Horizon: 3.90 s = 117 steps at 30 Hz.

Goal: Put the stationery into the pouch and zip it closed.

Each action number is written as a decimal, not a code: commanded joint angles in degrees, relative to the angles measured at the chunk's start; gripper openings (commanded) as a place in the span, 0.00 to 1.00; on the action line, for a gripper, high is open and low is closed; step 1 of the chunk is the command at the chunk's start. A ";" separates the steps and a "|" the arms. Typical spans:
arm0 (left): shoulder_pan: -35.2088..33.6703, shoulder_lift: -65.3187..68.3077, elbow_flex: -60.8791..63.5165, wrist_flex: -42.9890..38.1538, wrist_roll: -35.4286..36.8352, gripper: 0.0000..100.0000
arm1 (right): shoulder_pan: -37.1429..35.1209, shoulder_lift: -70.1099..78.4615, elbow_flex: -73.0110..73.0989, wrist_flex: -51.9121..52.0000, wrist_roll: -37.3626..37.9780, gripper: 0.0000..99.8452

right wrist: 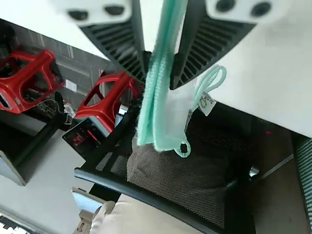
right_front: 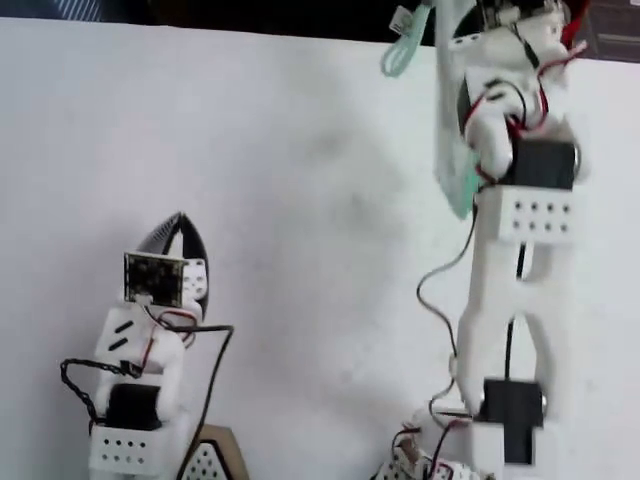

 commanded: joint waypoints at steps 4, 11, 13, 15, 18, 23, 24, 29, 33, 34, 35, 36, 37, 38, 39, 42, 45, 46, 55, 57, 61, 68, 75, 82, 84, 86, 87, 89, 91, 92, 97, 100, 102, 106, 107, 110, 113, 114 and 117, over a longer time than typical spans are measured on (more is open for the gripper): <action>0.31 -0.48 -0.09 -0.35 0.26 0.03 | -4.53 7.25 -4.13 7.60 -0.09 0.02; 0.31 -0.48 -0.09 0.00 0.26 0.03 | -3.30 9.10 0.97 6.64 -0.09 0.02; 0.31 -0.48 -0.09 0.00 0.26 0.03 | -0.31 8.75 0.70 4.70 -0.09 0.02; 0.31 -0.48 -0.09 0.00 0.26 0.03 | 3.21 8.31 -0.35 3.03 -0.09 0.02; 0.31 -0.48 -0.09 0.00 0.26 0.03 | 7.69 7.96 -3.25 2.95 -0.09 0.02; 0.31 -0.48 -0.09 0.00 0.26 0.03 | 7.78 6.81 -4.31 8.31 -0.09 0.02; 0.31 -0.48 -0.09 0.00 0.26 0.03 | 6.20 6.99 -4.04 10.59 -0.09 0.02; 0.31 -0.48 -0.09 0.00 0.26 0.03 | -2.42 6.81 5.36 15.60 -0.09 0.02; 0.31 -0.48 -0.09 0.09 0.26 0.03 | -8.31 6.37 16.79 13.85 -0.26 0.02; 0.31 -0.48 -0.09 0.09 0.26 0.03 | -9.45 6.37 19.52 12.97 -0.35 0.02; 0.31 -0.48 -0.09 0.09 0.26 0.03 | -10.59 6.37 22.07 12.00 -0.53 0.02; 0.31 -0.48 -0.09 0.09 0.26 0.03 | -11.82 6.37 24.35 11.21 -0.53 0.02; 0.31 -0.48 -0.09 0.09 0.26 0.03 | -12.88 6.37 26.37 10.68 -0.53 0.02; 0.31 -0.48 -0.09 0.09 0.26 0.03 | -13.85 6.37 28.13 10.24 -0.53 0.02; 0.31 -0.48 -0.09 0.09 0.26 0.03 | -14.73 6.37 29.45 9.98 -0.53 0.02; 0.31 -0.48 -0.09 0.00 0.26 0.03 | -17.63 6.29 31.65 9.98 -0.62 0.02; 0.31 -0.48 -0.09 0.00 0.26 0.03 | -21.32 6.29 33.05 9.80 -0.70 0.02; 0.31 -0.48 -0.09 0.00 0.26 0.03 | -22.81 6.29 33.32 9.63 -0.70 0.02; 0.31 -0.48 -0.09 0.00 0.26 0.03 | -35.82 6.90 37.45 2.86 -0.09 0.02; 0.31 -0.48 -0.09 0.00 0.26 0.03 | -39.25 6.90 38.68 2.77 0.70 0.02; 0.31 -0.48 -0.09 0.00 0.26 0.03 | -43.74 6.90 40.97 3.12 8.26 0.02; 0.31 -0.48 -0.09 0.00 0.26 0.03 | -44.18 6.29 42.46 9.98 9.67 0.14; 0.31 -0.48 -0.09 0.00 0.26 0.03 | -44.26 2.68 40.97 14.55 8.00 0.35; 0.31 -0.57 -0.18 -2.73 0.62 0.03 | -43.03 -16.48 32.88 27.03 8.00 0.21; 0.31 -0.57 -0.18 -4.22 0.62 0.03 | -40.40 -22.11 32.88 27.21 7.82 0.17; 0.31 -0.57 -0.35 -4.75 0.70 0.03 | -35.47 -26.51 33.58 26.95 7.56 0.13; 0.31 -0.57 -0.62 -5.19 0.79 0.03 | -32.48 -28.35 34.73 26.33 7.56 0.10; 0.31 -0.57 -1.93 -5.19 3.34 0.03 | -26.59 -31.08 38.15 23.69 7.12 0.07; 0.31 -0.57 -4.31 -3.87 8.79 0.03 | -20.62 -32.57 43.52 19.30 3.16 0.04; 0.31 -0.57 -5.89 -2.29 11.08 0.03 | -17.89 -32.92 46.77 16.22 0.26 0.03; 1.45 -0.57 -13.19 10.02 17.93 0.14 | -9.19 -31.34 60.48 0.92 -8.53 0.02; 1.45 -0.57 -13.80 11.08 13.89 0.19 | -8.75 -29.23 64.00 -3.47 -9.49 0.02; 1.63 -0.57 -13.10 10.81 12.66 0.20 | -9.01 -27.30 64.62 -4.70 -9.49 0.02; 2.95 -0.57 -9.76 5.80 11.96 0.20 | -9.63 -22.81 64.97 -6.64 -9.58 0.02; 2.95 -0.57 -8.88 4.75 11.25 0.20 | -9.63 -21.58 64.97 -7.25 -9.58 0.02; 3.82 -0.57 -7.12 2.81 9.67 0.20 | -9.19 -18.15 64.97 -9.01 -9.58 0.02; 5.76 -0.57 -6.86 2.46 9.58 0.20 | -8.13 -16.31 64.97 -10.51 -9.58 0.02; 6.29 -0.57 -7.03 2.46 9.58 0.20 | -7.52 -15.96 64.97 -11.12 -9.58 0.02; 7.52 -0.57 -6.95 0.35 9.58 0.20 | -4.53 -15.43 64.97 -12.44 -10.29 0.02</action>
